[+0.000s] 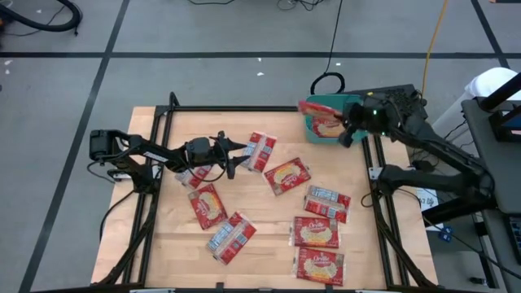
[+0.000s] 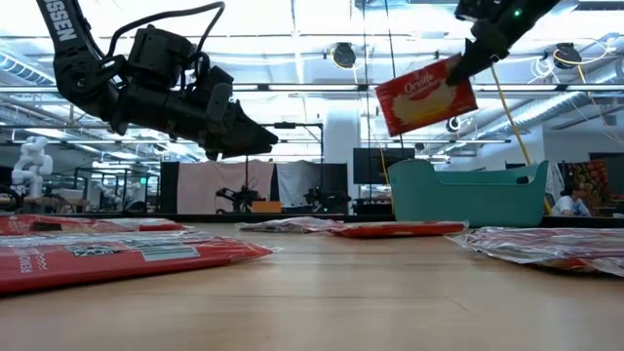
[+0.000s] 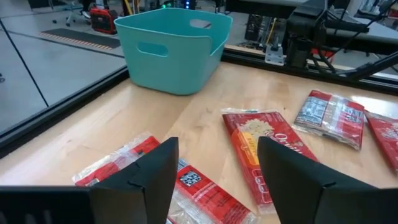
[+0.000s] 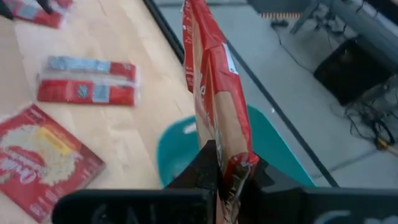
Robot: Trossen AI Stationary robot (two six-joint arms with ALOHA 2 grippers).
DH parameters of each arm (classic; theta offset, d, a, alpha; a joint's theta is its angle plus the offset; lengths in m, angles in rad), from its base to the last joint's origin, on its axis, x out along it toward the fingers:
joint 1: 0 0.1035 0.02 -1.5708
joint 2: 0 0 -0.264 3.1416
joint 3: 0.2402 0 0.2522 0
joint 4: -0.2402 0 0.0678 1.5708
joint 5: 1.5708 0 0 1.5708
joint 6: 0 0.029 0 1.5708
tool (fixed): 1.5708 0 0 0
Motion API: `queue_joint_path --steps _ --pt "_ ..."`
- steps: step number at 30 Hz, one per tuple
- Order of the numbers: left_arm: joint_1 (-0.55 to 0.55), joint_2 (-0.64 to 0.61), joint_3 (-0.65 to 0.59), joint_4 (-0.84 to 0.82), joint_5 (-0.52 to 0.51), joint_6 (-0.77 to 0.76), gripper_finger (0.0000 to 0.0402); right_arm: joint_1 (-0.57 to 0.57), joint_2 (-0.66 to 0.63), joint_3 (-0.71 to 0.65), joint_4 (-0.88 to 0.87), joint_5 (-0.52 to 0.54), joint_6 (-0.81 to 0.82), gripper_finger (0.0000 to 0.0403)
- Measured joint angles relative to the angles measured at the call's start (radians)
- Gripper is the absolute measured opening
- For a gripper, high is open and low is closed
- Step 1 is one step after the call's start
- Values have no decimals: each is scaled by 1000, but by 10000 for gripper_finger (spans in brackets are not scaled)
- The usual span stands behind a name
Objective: Sort popcorn bags into baskets
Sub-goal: Put the red popcorn bag into the blue bin
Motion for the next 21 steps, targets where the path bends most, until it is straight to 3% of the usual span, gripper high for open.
queue_joint_path --steps 6,11,16,21 --pt "0 0 0 -4 0 29 194 -157 95 110 -111 -17 -33 11" --pt "0 0 -1 -21 0 11 184 -284 198 150 -195 -103 -13 11" --pt "0 0 -1 -46 0 -3 194 -362 302 150 -200 -227 -6 11" --pt "0 -1 -1 -89 1 -24 213 -390 390 150 -209 -273 16 11"
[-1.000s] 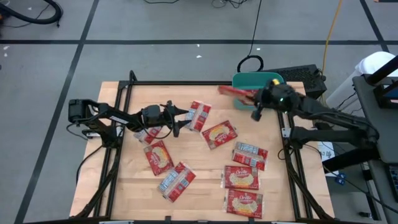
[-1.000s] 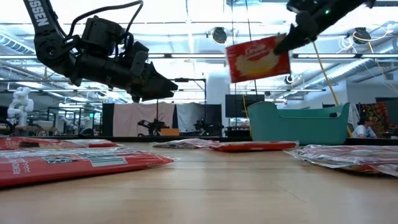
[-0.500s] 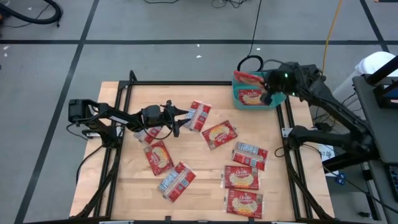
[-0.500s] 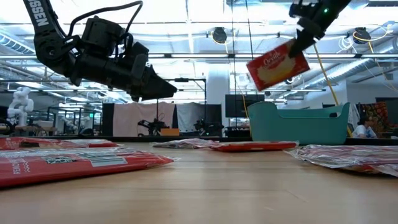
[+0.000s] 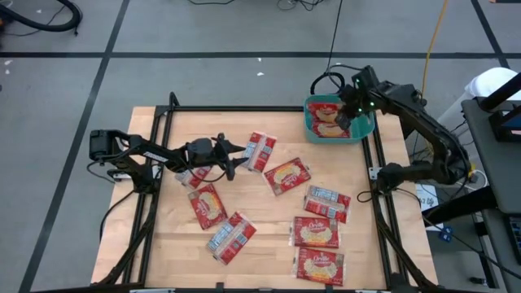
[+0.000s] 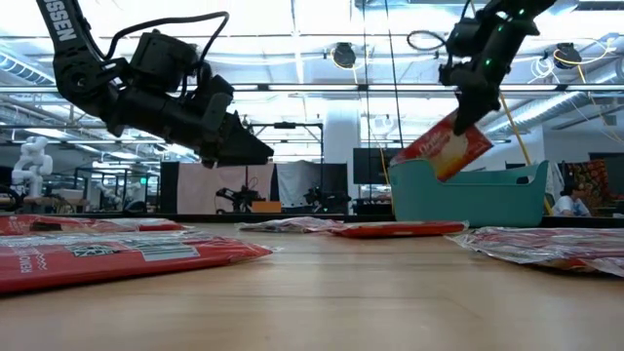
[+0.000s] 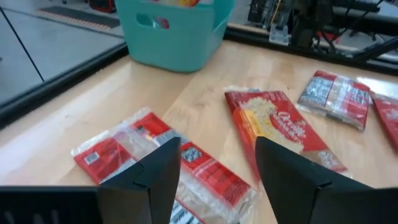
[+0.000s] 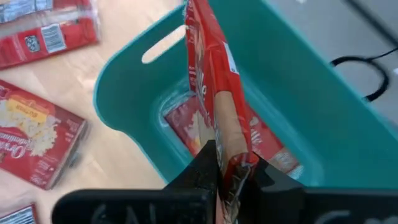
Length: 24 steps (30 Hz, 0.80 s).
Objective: Sort popcorn bags into baskets
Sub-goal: Put the red popcorn bag into the blue bin
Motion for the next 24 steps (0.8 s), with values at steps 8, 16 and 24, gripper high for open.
queue_joint_path --steps 8,16,24 --pt "-7 0 0 -27 0 -5 234 -39 68 0 -10 -31 57 11" --pt "-23 0 0 -25 0 8 217 -58 115 0 -11 -57 102 18" --pt "-23 0 0 -23 0 43 195 -60 183 0 -10 -56 113 52"
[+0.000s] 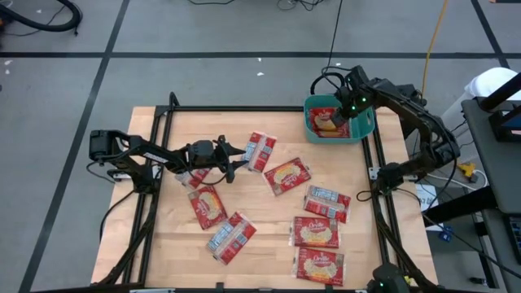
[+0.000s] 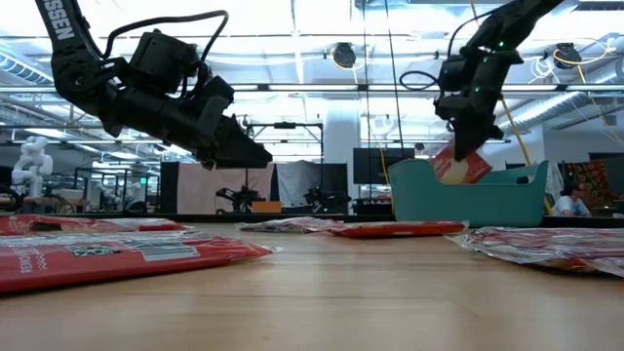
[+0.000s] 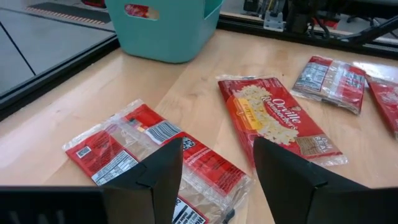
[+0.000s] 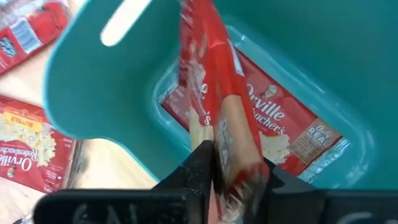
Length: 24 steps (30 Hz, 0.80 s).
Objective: Sort popcorn bags into baskets
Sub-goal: Put the red popcorn bag into the blue bin
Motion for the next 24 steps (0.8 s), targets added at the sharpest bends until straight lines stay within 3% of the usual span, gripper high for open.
queue_joint_path --steps 7,19,24 --pt "0 0 0 1 0 8 197 -1 61 0 11 10 -10 77" --pt "0 0 0 1 0 -31 231 6 64 -1 38 265 -84 146" --pt "0 0 0 1 0 -44 229 16 62 -1 78 295 -89 171"
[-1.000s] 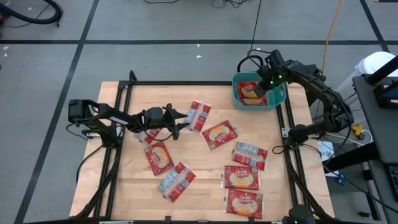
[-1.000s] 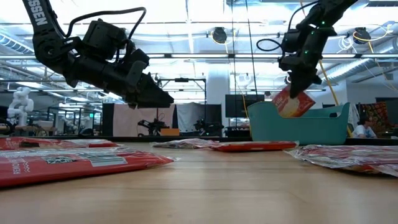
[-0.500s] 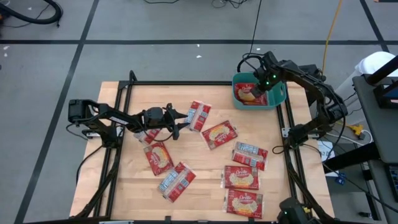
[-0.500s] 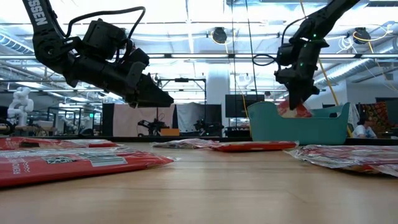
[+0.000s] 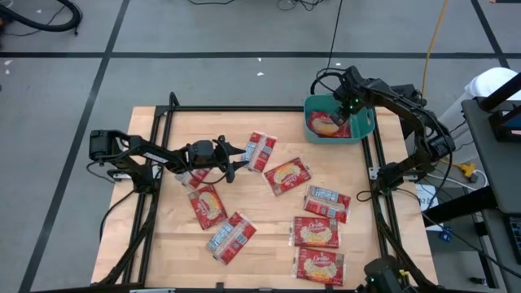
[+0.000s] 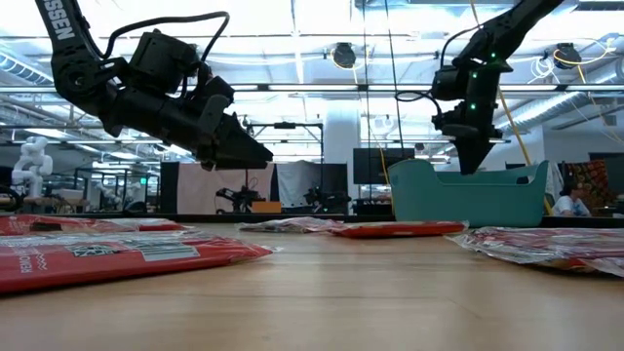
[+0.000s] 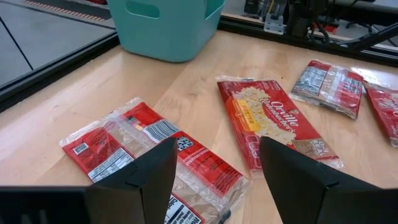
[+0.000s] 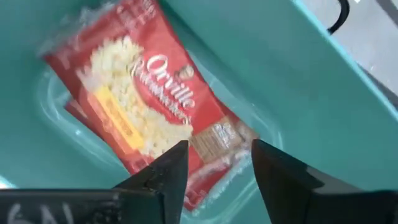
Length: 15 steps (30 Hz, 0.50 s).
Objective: Sort popcorn bags into baskets
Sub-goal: Put the red popcorn bag into the blue bin
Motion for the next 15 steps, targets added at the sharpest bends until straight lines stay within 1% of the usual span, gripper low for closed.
queue_joint_path --steps 4,7,9,11,15 --pt "0 0 0 0 0 -3 222 53 -34 -1 24 -9 32 171" --pt "0 0 0 -1 0 -6 216 126 -94 -1 31 -68 74 164" --pt "-1 0 0 -5 0 -6 212 193 -150 -16 66 -104 111 159" --pt "0 0 0 -13 -1 -6 208 273 -212 -50 121 -110 148 155" --pt "0 0 0 -53 -87 -20 199 437 -325 -140 248 -106 217 153"
